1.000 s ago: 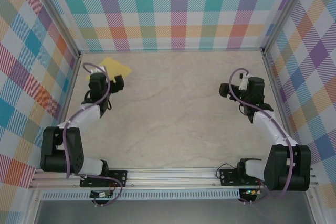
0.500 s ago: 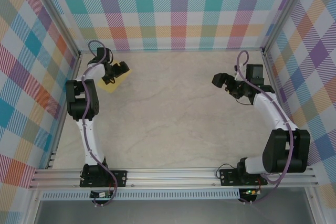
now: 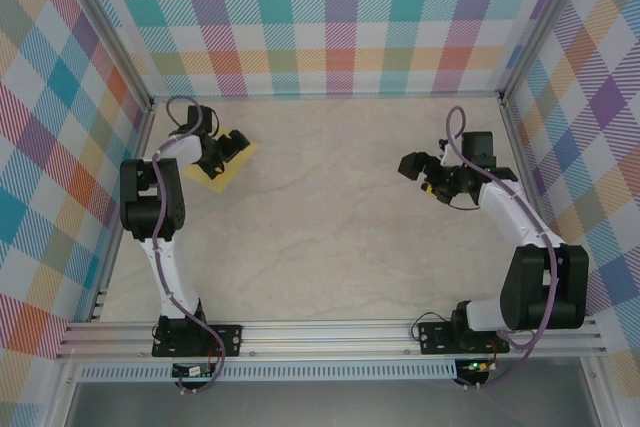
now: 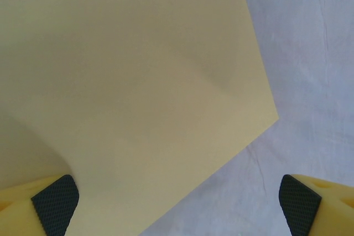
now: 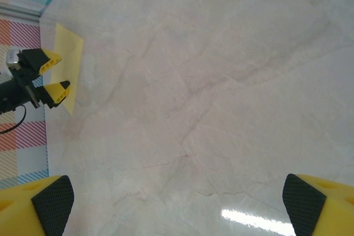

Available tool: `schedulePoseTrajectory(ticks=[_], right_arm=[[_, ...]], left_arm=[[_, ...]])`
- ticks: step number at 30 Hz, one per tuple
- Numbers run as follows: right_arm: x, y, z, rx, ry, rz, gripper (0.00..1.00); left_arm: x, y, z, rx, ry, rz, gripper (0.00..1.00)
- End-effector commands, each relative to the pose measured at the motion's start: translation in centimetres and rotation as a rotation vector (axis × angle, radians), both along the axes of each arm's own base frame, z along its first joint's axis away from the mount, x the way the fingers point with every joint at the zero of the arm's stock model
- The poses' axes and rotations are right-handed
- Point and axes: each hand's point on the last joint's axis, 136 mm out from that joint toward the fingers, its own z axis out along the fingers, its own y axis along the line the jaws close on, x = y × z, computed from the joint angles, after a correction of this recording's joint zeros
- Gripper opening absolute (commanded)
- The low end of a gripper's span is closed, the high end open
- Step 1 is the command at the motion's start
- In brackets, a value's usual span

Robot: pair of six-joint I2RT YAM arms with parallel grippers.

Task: Fold a paper plane with a square sheet of paper (pick it up from the middle)
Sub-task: Move the square sheet of paper to the center of the table.

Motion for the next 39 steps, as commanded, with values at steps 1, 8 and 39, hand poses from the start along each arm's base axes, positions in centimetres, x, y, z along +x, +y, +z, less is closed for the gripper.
schedulePoseTrajectory(ticks=[1,8,39], right_arm=[[-2.3,1.2,-0.5,0.038,0.055,0.046,1.00],[-5.2,3.3,-1.9,0.075,0.131,0.132,1.00],[-3.6,30.4,-5.8,-0.147,0.207,0.387,0.84]], left_arm=[[-7.2,-5.2,-4.2,-0.113,0.229,0.064,0.98],[-12.2,-13.9,-2.2,-0.181,0.130,0.154,0.98],[-28.4,1.9,12.4,0.196,-0.463,0.255,1.00]])
